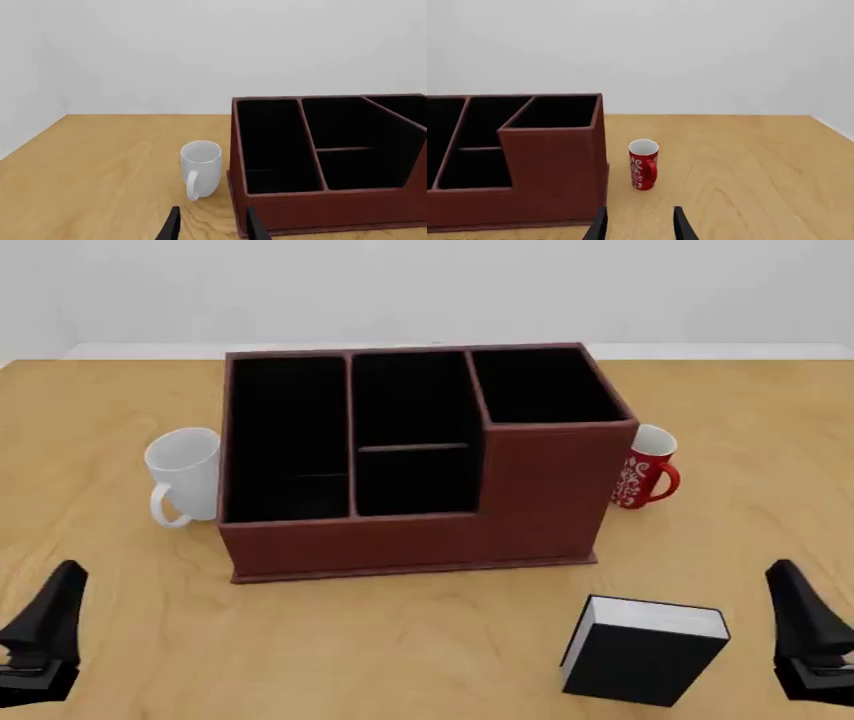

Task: Pick up the book and place it in the right compartment of the caddy.

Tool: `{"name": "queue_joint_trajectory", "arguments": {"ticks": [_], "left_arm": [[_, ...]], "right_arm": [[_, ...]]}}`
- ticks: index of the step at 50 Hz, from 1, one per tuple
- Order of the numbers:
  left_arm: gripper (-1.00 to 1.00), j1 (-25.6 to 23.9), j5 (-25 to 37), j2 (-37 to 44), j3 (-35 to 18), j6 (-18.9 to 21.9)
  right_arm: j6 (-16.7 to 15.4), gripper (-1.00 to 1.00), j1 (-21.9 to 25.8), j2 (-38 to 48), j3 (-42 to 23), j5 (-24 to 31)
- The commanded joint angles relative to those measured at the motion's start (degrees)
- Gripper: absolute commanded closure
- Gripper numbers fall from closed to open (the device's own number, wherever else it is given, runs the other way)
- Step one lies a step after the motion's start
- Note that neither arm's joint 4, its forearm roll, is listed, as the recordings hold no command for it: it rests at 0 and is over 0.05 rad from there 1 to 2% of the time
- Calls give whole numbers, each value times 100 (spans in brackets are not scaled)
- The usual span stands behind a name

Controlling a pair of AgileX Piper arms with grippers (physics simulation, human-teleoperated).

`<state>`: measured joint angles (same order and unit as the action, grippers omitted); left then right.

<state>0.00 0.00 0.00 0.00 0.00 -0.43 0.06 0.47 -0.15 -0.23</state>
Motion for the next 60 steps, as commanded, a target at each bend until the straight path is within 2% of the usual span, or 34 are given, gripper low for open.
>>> {"name": "queue_joint_trajectory", "arguments": {"ticks": [1,3,10,14,19,22,27,36,41,43,44,52,60], "left_arm": [[-100,0,0,0,0,0],[-100,0,0,0,0,0],[-100,0,0,0,0,0],[-100,0,0,0,0,0],[-100,0,0,0,0,0],[-100,0,0,0,0,0],[-100,0,0,0,0,0],[-100,0,0,0,0,0],[-100,0,0,0,0,0],[-100,0,0,0,0,0],[-100,0,0,0,0,0],[-100,0,0,0,0,0],[-100,0,0,0,0,0]], "right_arm": [[-335,-100,-36,365,-255,-5],[-657,-100,138,712,-870,383],[-1044,-100,310,1208,-1159,471],[-1091,-100,396,1380,-1108,351],[-1604,-100,872,1711,-1436,738],[-1941,-100,893,1852,-1527,854],[-2267,-100,978,2059,-1684,1068],[-2727,-100,1101,2488,-1984,1400],[-2824,-100,1132,2701,-2164,1565],[-3018,-100,1141,2806,-2200,1618],[-3003,-100,1185,2815,-2291,1704],[-3658,-100,1359,3152,-2561,2083],[-4250,-100,1405,3416,-2980,2712]]}}
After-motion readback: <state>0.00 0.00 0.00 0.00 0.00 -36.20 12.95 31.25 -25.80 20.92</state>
